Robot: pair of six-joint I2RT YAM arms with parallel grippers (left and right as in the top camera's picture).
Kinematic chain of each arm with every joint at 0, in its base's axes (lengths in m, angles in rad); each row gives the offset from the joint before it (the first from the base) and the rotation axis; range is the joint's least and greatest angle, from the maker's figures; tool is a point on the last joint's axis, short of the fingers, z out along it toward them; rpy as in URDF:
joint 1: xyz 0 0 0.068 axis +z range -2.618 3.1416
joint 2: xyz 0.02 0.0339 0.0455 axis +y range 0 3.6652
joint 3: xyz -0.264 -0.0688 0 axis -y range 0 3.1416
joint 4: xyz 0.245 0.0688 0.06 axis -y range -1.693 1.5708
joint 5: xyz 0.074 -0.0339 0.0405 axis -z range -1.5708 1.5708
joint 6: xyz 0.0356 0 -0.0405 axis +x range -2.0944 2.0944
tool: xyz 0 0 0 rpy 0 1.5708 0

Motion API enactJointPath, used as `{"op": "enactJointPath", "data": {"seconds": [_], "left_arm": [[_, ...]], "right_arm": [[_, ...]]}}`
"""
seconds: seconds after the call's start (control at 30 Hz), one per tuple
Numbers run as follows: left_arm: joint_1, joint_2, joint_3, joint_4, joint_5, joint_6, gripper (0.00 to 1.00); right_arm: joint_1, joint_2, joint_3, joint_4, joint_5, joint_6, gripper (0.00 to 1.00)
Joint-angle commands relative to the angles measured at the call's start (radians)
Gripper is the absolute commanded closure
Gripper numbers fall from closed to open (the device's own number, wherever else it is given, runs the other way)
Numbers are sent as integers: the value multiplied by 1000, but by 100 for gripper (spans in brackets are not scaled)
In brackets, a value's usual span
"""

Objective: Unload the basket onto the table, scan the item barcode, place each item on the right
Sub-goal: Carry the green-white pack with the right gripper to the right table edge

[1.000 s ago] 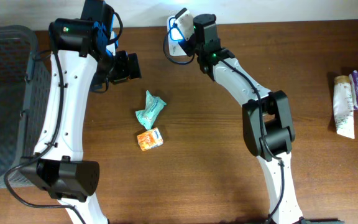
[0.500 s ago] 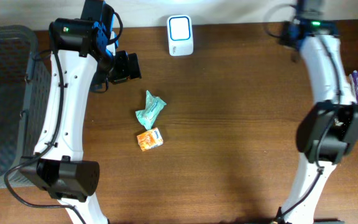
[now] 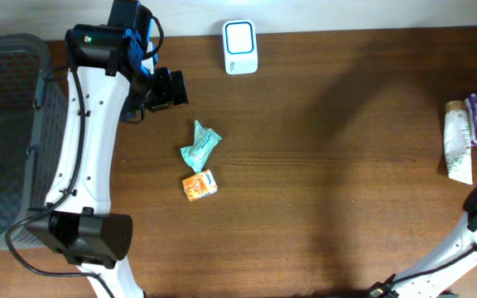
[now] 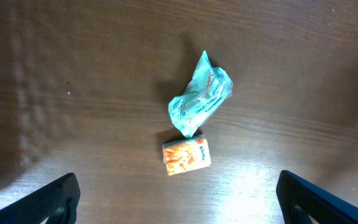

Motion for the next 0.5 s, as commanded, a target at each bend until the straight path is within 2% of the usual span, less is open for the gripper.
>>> {"op": "enactJointPath", "data": {"seconds": [0.0,0.27,0.33,0.37,0.47], "left_arm": [[-1,-2,5,-2,-3,-2,1],[-2,-2,5,-2,-3,-2,1],[-2,-2,5,-2,-3,-2,1],[-2,-2,5,-2,-3,-2,1],[-2,-2,5,-2,-3,-2,1]], "right_arm": [[-23,1,2,-7,12,31,96],[-26,28,-75,3,8,64,96],[-26,28,-75,0,-18,64,60],[-26,28,-75,3,-94,64,48],[-26,28,-75,8,-259,63,42]]}}
